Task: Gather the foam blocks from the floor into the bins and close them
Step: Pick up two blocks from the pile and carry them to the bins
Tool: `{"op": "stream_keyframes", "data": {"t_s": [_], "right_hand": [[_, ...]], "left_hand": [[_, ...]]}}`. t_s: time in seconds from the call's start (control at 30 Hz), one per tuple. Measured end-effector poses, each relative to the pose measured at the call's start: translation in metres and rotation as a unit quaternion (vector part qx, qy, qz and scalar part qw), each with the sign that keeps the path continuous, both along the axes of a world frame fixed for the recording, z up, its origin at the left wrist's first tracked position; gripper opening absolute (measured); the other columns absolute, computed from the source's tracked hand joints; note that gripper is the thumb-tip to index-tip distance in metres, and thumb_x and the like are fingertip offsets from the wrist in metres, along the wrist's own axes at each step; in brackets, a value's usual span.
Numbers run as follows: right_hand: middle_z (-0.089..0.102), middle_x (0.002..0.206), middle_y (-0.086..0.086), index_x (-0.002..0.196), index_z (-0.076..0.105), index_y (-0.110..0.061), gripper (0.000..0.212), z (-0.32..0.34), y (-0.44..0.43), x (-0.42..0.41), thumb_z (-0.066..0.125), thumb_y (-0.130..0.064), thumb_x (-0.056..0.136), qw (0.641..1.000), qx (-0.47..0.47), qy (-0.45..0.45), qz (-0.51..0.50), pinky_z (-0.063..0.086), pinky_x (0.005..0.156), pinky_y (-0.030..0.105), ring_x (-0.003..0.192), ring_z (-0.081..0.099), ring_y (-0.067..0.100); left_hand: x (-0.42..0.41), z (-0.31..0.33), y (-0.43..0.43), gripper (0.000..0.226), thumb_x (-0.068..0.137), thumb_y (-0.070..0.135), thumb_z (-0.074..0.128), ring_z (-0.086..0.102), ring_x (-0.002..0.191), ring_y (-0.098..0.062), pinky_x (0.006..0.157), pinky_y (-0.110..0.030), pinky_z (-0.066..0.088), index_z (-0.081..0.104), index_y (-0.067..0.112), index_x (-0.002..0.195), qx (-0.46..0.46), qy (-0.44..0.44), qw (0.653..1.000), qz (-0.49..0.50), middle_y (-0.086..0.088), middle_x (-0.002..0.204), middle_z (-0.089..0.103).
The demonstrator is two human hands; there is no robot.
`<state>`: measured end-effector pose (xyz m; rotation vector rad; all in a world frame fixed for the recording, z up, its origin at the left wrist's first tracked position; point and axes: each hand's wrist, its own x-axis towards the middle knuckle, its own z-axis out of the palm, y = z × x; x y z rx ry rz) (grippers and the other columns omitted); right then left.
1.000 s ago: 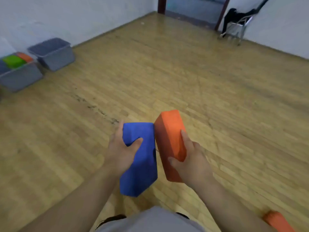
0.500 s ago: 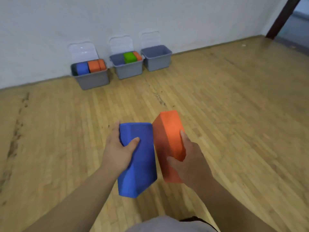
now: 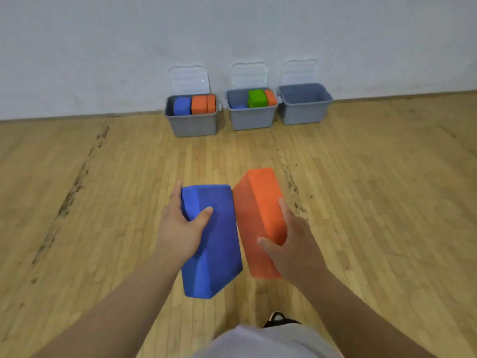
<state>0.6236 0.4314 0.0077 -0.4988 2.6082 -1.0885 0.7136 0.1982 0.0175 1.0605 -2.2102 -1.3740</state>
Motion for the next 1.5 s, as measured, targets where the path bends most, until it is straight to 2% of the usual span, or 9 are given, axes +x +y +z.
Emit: {"op": "stream_keyframes", "data": {"t_s": [0.17,0.3,0.5,0.63,0.8,1.07,1.2,1.37,1.5], "right_hand": [[0.042,0.135,-0.006,0.156,0.002,-0.055,0.1,0.022,0.004,-0.114,0.069,-0.059,0.082,0.998,0.021,0.021,0.048,0.048,0.103,0.044,0.122,0.05,0.016],[0.041,0.136,-0.007,0.155,0.002,-0.056,0.099,0.028,-0.002,-0.183,0.069,-0.059,0.083,0.998,0.022,0.017,0.052,0.049,0.102,0.044,0.121,0.049,0.015],[0.04,0.14,-0.005,0.157,0.004,-0.053,0.095,0.013,-0.032,-0.28,0.066,-0.058,0.086,0.999,0.033,0.004,0.039,0.045,0.107,0.046,0.127,0.047,0.018],[0.038,0.144,-0.005,0.158,0.003,-0.051,0.095,0.0,-0.074,-0.353,0.067,-0.056,0.088,0.999,0.046,-0.014,0.021,0.043,0.11,0.044,0.13,0.045,0.017],[0.037,0.147,-0.007,0.155,0.001,-0.059,0.093,-0.003,-0.138,-0.453,0.066,-0.058,0.088,0.998,0.055,-0.034,0.008,0.044,0.111,0.046,0.131,0.046,0.018],[0.038,0.143,-0.011,0.156,0.003,-0.058,0.095,0.006,-0.217,-0.591,0.069,-0.056,0.087,0.998,0.037,-0.045,-0.026,0.045,0.102,0.035,0.121,0.048,0.011],[0.039,0.141,-0.007,0.156,0.003,-0.058,0.094,-0.009,-0.246,-0.678,0.068,-0.057,0.087,0.997,0.053,-0.056,-0.015,0.047,0.103,0.038,0.121,0.049,0.015],[0.037,0.143,-0.004,0.157,0.005,-0.055,0.093,-0.027,-0.286,-0.804,0.068,-0.053,0.089,0.996,0.044,-0.064,0.033,0.046,0.105,0.042,0.123,0.047,0.018],[0.035,0.153,-0.004,0.161,0.007,-0.047,0.094,-0.019,-0.317,-0.907,0.07,-0.051,0.091,0.993,0.059,-0.052,0.092,0.042,0.11,0.043,0.132,0.045,0.02]], "left_hand": [[-0.091,0.014,0.009,0.094,0.086,0.054,0.074,0.052,0.12,-0.009,0.103,-0.037,0.045,0.014,0.05,0.158,0.001,-0.002,1.0,0.027,0.011,0.144,0.045],[-0.149,0.017,-0.001,0.093,0.087,0.053,0.074,0.054,0.115,-0.01,0.095,-0.032,0.044,0.015,0.048,0.159,-0.006,-0.011,1.0,0.028,0.009,0.141,0.047],[-0.257,0.004,-0.046,0.094,0.086,0.051,0.076,0.049,0.121,-0.008,0.1,-0.034,0.043,0.017,0.045,0.16,-0.017,-0.012,1.0,0.016,0.011,0.144,0.044],[-0.338,-0.018,-0.091,0.095,0.085,0.053,0.076,0.054,0.123,-0.012,0.104,-0.042,0.048,0.016,0.048,0.158,0.0,-0.011,1.0,0.0,0.011,0.141,0.048],[-0.448,-0.023,-0.158,0.095,0.087,0.046,0.078,0.055,0.119,-0.008,0.101,-0.036,0.047,0.019,0.039,0.161,0.007,-0.013,1.0,-0.025,0.014,0.138,0.05],[-0.608,-0.006,-0.244,0.096,0.087,0.044,0.079,0.056,0.117,-0.011,0.1,-0.036,0.049,0.02,0.036,0.162,-0.008,-0.028,0.998,-0.06,0.014,0.133,0.052],[-0.682,-0.022,-0.274,0.097,0.084,0.05,0.078,0.054,0.125,-0.014,0.106,-0.044,0.049,0.018,0.043,0.16,-0.002,-0.045,0.998,-0.048,0.012,0.141,0.05],[-0.78,-0.035,-0.299,0.095,0.087,0.041,0.079,0.052,0.119,-0.008,0.103,-0.036,0.046,0.02,0.039,0.161,0.005,-0.029,1.0,-0.004,0.016,0.138,0.048],[-0.853,-0.035,-0.322,0.096,0.083,0.049,0.079,0.055,0.126,-0.014,0.105,-0.044,0.05,0.018,0.047,0.158,0.02,-0.032,0.998,0.048,0.013,0.142,0.051]]}}
